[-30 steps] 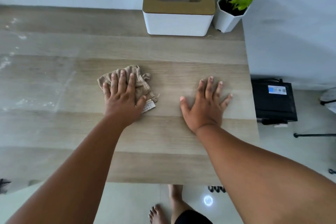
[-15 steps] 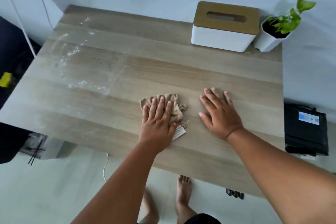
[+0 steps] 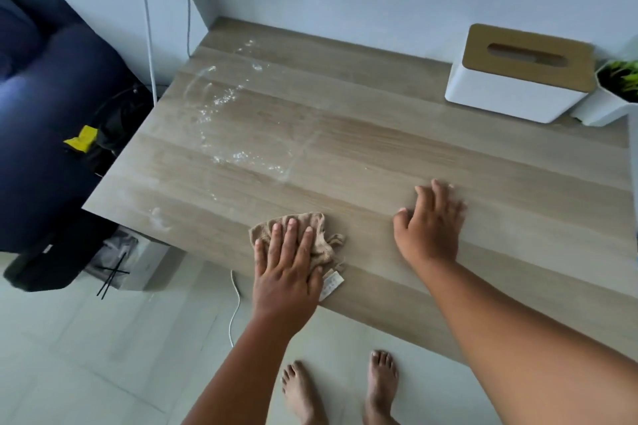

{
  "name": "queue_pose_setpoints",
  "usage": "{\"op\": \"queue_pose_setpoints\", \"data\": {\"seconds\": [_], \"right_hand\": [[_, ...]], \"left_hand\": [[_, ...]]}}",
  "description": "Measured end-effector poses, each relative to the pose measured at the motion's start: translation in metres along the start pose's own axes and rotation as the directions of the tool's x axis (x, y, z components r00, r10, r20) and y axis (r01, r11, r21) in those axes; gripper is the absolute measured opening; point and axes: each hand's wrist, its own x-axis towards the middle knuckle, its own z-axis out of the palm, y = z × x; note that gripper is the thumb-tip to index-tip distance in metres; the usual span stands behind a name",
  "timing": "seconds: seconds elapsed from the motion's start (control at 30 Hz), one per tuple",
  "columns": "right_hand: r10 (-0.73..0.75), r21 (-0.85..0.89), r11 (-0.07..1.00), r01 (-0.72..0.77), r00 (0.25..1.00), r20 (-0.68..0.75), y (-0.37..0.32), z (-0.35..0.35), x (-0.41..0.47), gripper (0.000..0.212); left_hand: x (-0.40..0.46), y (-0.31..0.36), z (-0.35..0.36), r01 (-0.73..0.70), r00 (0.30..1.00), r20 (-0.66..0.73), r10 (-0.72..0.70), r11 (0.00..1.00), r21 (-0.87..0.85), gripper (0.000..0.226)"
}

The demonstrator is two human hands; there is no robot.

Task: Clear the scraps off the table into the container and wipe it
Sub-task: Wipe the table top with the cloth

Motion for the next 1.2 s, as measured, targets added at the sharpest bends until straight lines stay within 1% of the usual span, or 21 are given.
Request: {"op": "queue_pose_setpoints", "data": {"seconds": [0.1, 0.17, 0.3, 0.4, 0.47, 0.57, 0.8, 1.03, 1.2], "right_hand": [[0.133, -0.017, 0.991, -0.133, 0.99, 0.036, -0.029, 0.01, 0.009, 0.073], [0.183, -0.059, 0.982, -0.18, 0.982, 0.05, -0.04, 0.017, 0.018, 0.076], [0.202, -0.209, 0.96, -0.186, 0.978, 0.058, -0.044, 0.03, 0.025, 0.082], [0.198, -0.258, 0.949, -0.181, 0.979, 0.044, -0.043, 0.034, 0.023, 0.086], [0.204, -0.259, 0.947, -0.192, 0.979, 0.02, -0.043, 0.035, 0.023, 0.087], [0.198, -0.251, 0.948, -0.195, 0.98, -0.016, -0.046, 0.036, 0.026, 0.087], [0.195, -0.244, 0.949, -0.201, 0.98, -0.051, -0.044, 0.04, 0.026, 0.086], [0.195, -0.24, 0.949, -0.204, 0.979, -0.061, -0.044, 0.039, 0.025, 0.085], [0.191, -0.25, 0.947, -0.2, 0.98, -0.061, -0.042, 0.039, 0.027, 0.085]], "left_hand": [[0.008, -0.039, -0.014, 0.086, 0.996, 0.033, -0.086, 0.996, 0.013, 0.078], [0.019, -0.06, -0.021, 0.106, 0.992, 0.062, -0.108, 0.994, 0.036, 0.086], [0.043, -0.079, -0.025, 0.08, 0.991, 0.101, -0.086, 0.994, 0.069, 0.105], [0.058, -0.08, -0.023, 0.088, 0.992, 0.08, -0.097, 0.99, 0.108, 0.109], [0.072, -0.079, -0.021, 0.079, 0.995, 0.056, -0.086, 0.991, 0.111, 0.108], [0.102, -0.079, -0.019, 0.024, 0.999, 0.034, -0.028, 0.993, 0.115, 0.105], [0.188, -0.061, -0.013, -0.029, 0.999, 0.032, 0.025, 0.992, 0.122, 0.096], [0.262, -0.042, -0.011, -0.106, 0.992, 0.085, 0.096, 0.987, 0.118, 0.089], [0.284, -0.033, -0.013, -0.125, 0.987, 0.117, 0.114, 0.988, 0.096, 0.079]]}}
